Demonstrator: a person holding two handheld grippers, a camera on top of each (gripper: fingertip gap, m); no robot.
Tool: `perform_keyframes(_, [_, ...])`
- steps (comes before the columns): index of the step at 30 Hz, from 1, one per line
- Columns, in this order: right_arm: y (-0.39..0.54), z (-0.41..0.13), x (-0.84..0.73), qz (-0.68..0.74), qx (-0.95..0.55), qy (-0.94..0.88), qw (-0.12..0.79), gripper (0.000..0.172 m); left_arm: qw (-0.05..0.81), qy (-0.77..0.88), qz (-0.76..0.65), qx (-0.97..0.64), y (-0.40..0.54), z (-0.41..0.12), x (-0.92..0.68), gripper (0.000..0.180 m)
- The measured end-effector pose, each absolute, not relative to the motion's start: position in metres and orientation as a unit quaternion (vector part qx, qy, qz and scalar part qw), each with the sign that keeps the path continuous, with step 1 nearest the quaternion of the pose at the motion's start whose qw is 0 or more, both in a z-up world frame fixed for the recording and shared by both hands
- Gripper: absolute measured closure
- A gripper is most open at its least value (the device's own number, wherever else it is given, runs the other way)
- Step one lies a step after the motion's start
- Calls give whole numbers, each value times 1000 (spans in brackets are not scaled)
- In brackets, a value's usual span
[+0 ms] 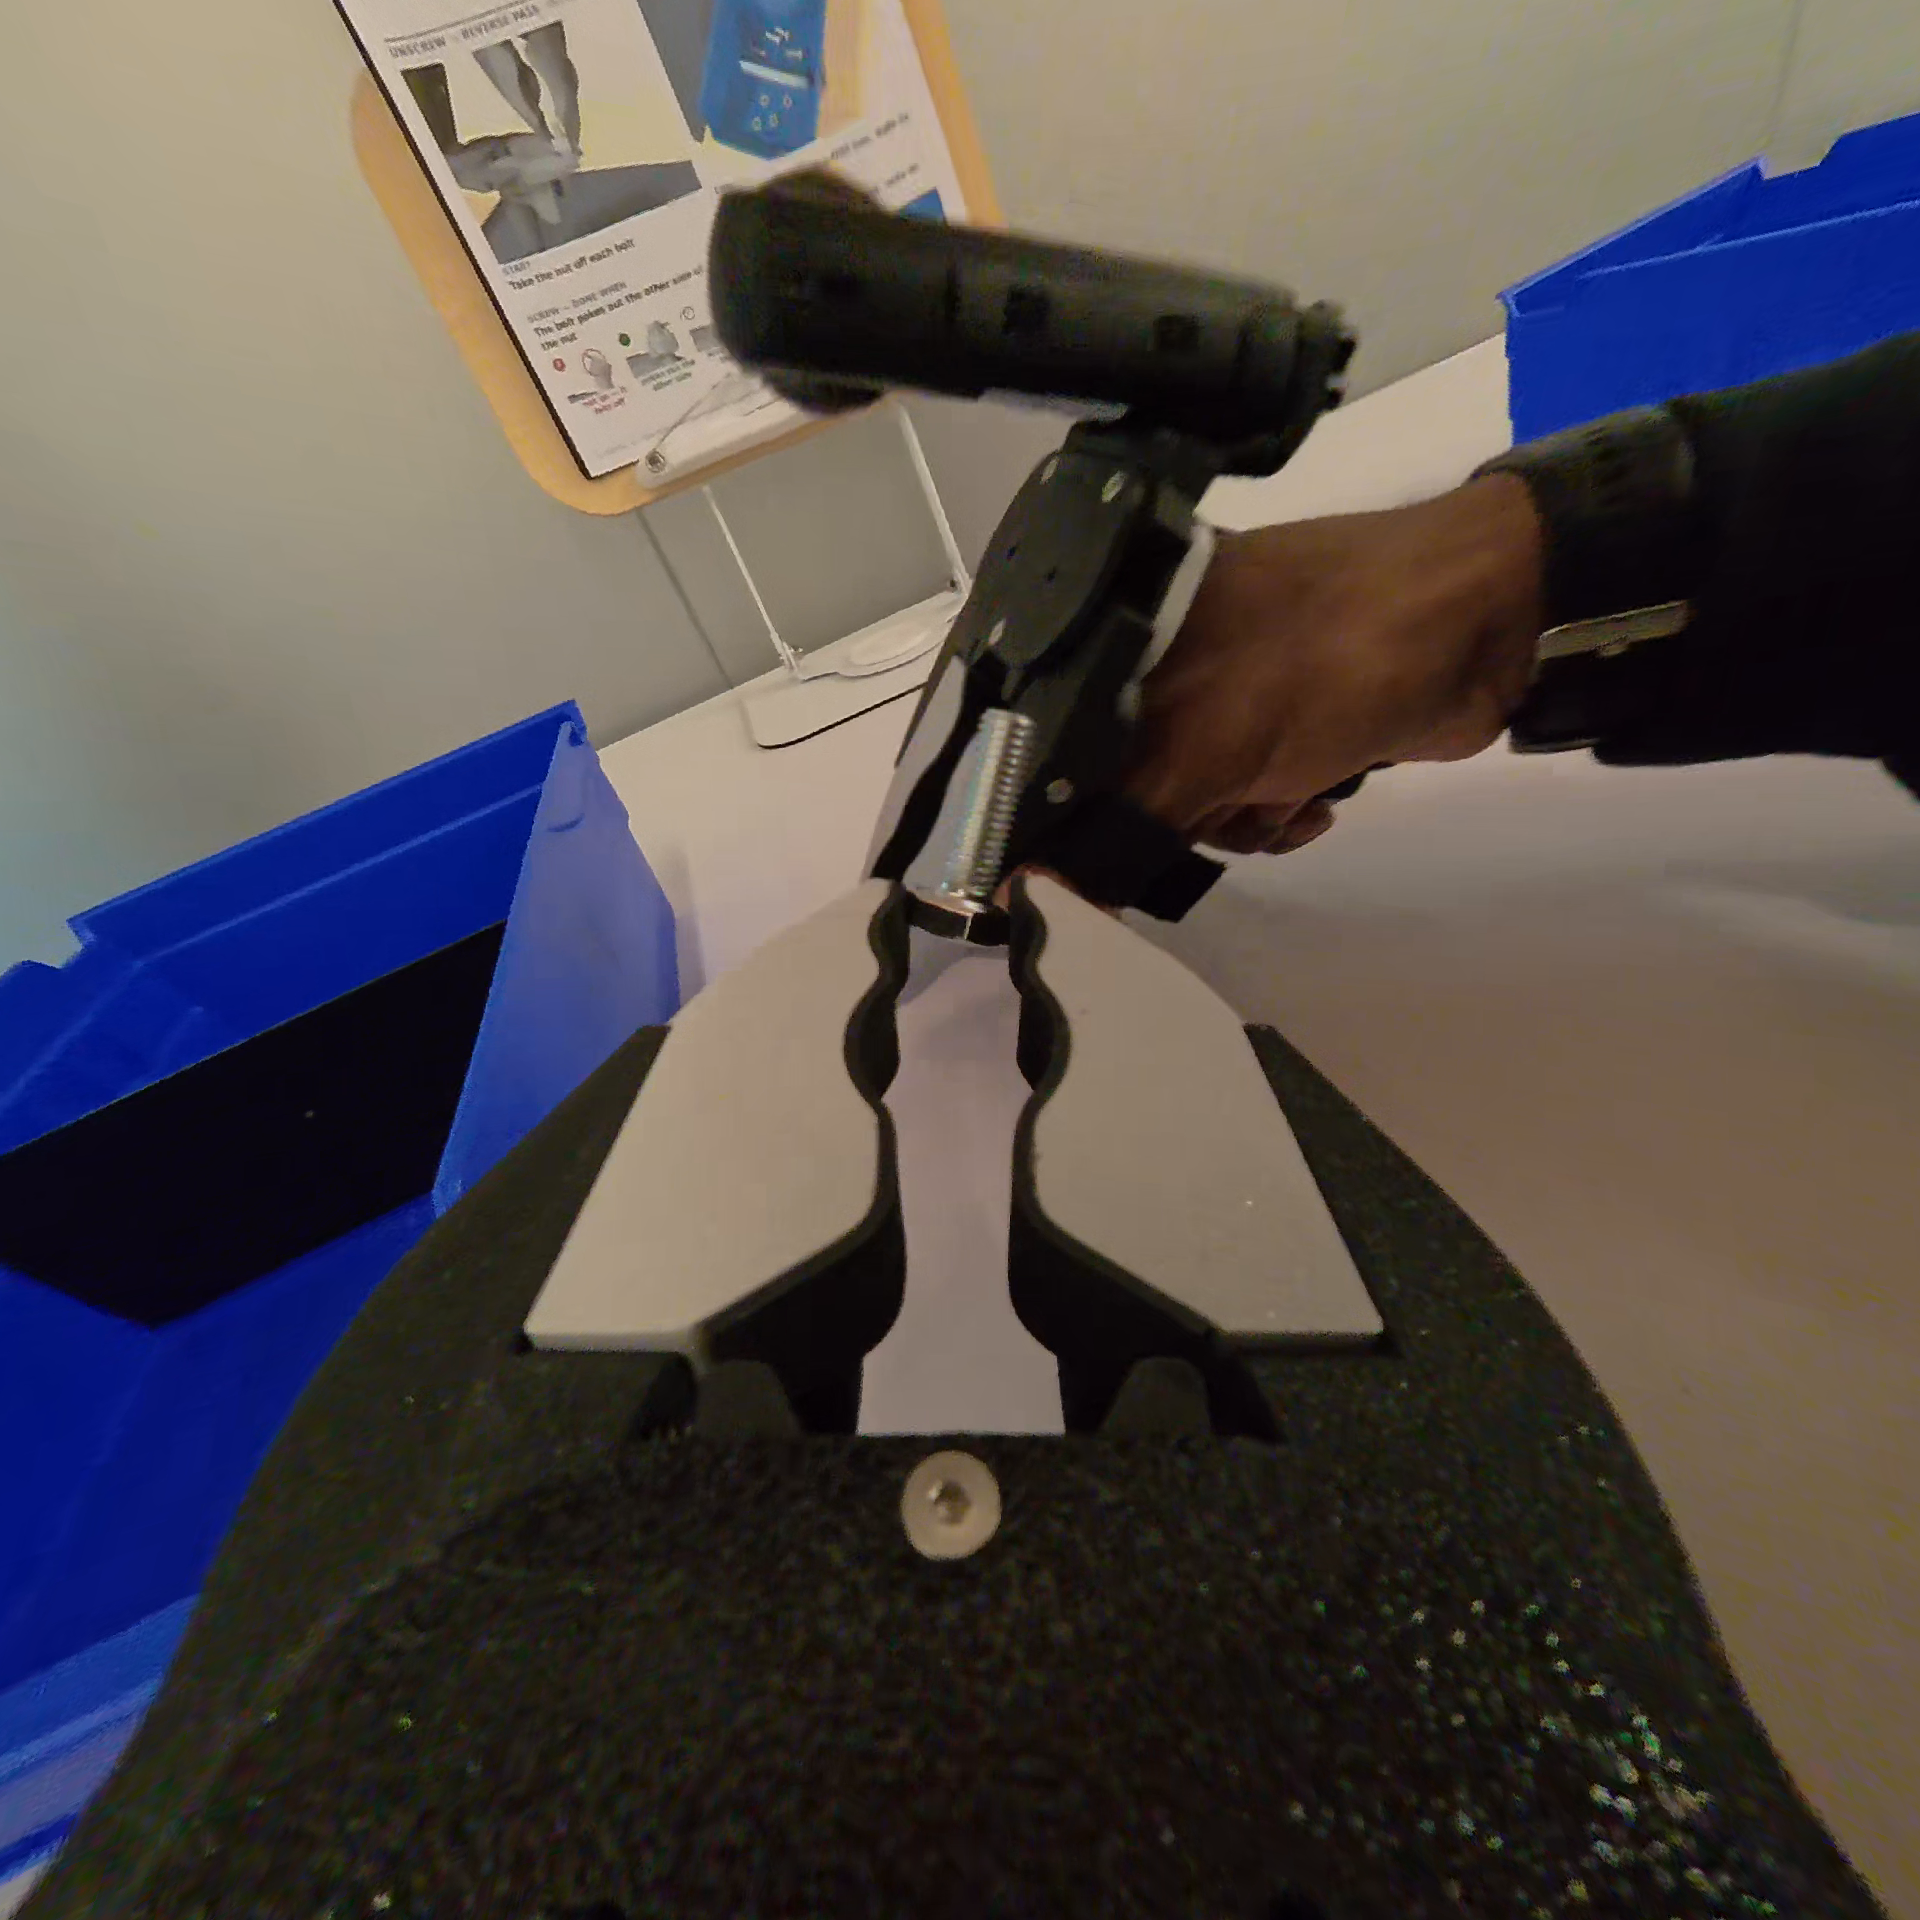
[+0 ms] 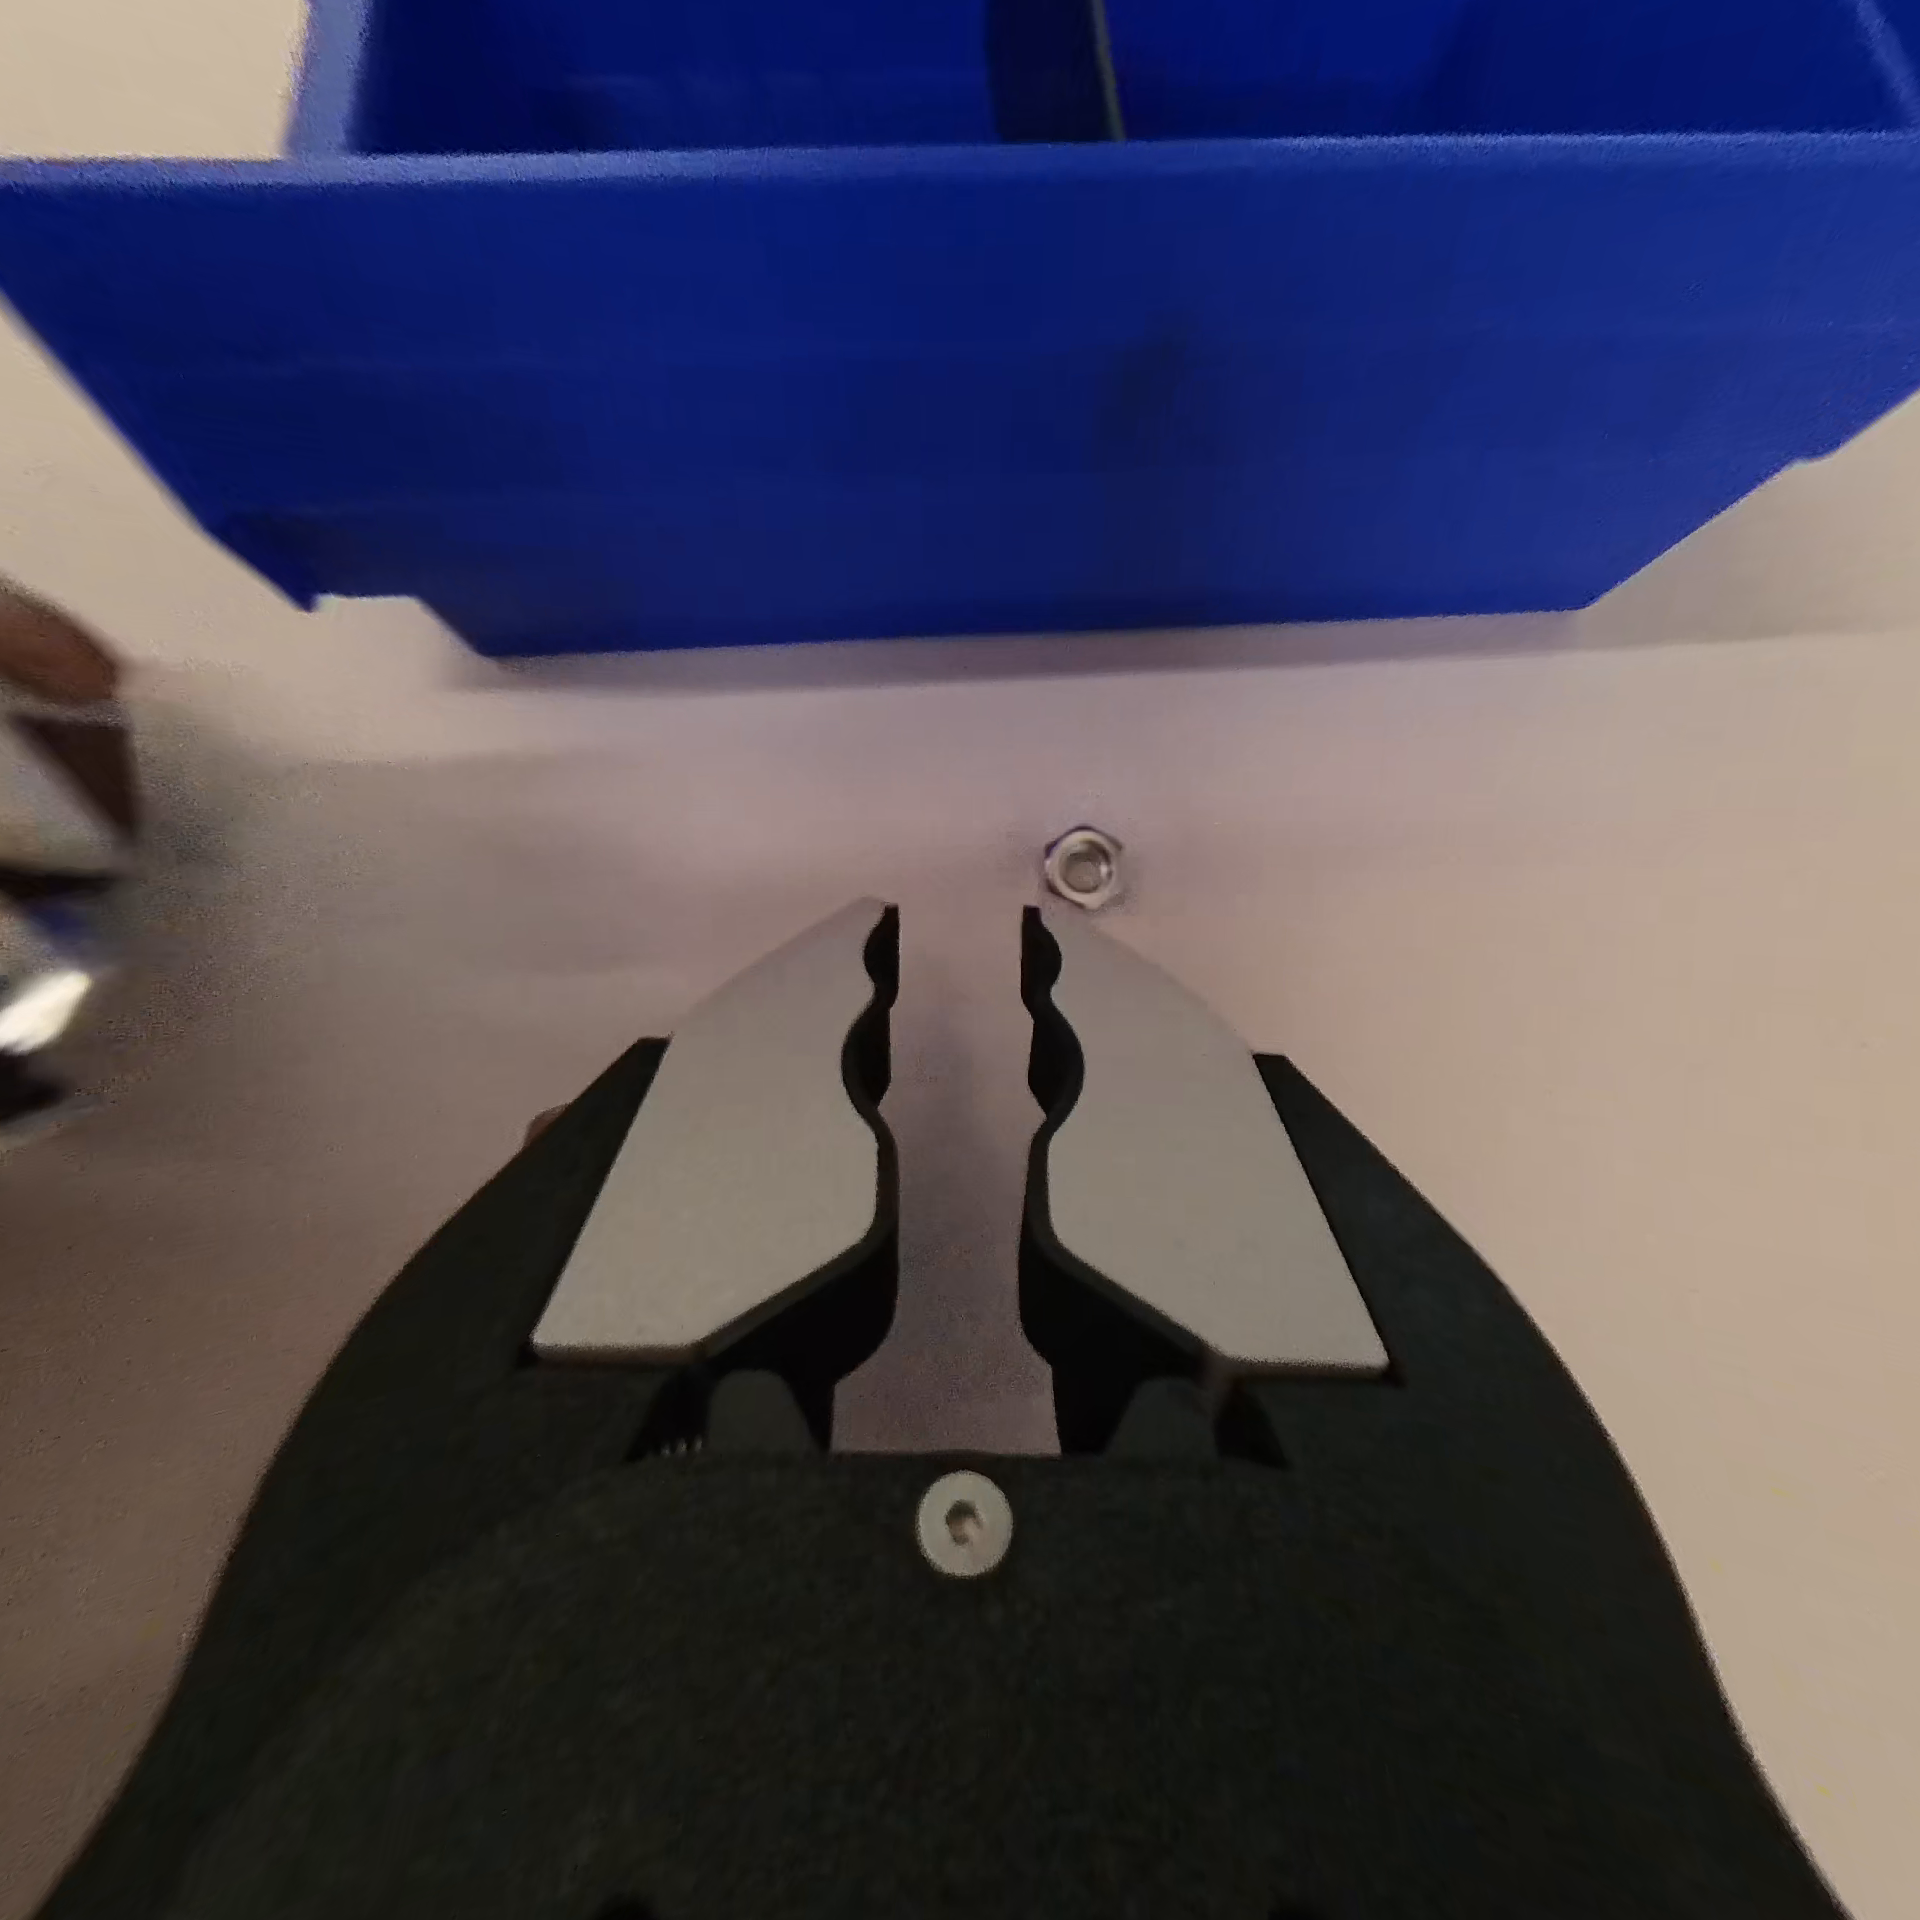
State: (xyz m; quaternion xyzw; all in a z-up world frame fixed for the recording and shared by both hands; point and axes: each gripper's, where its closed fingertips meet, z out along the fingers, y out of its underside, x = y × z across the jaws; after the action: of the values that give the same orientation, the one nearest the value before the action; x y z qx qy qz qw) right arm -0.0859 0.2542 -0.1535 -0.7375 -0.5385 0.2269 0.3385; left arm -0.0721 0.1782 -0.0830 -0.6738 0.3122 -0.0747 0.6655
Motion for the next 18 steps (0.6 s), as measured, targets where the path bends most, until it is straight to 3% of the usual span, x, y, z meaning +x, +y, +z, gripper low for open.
perform_keyframes(14, [285, -174, -92, 223, -774, -502, 314, 138, 667, 310, -94, -671, 177, -81, -72, 163])
perform_keyframes(18, [286, -178, -93, 204, -777, -509, 309, 155, 664, 309, -94, -674, 179, -82, -72, 163])
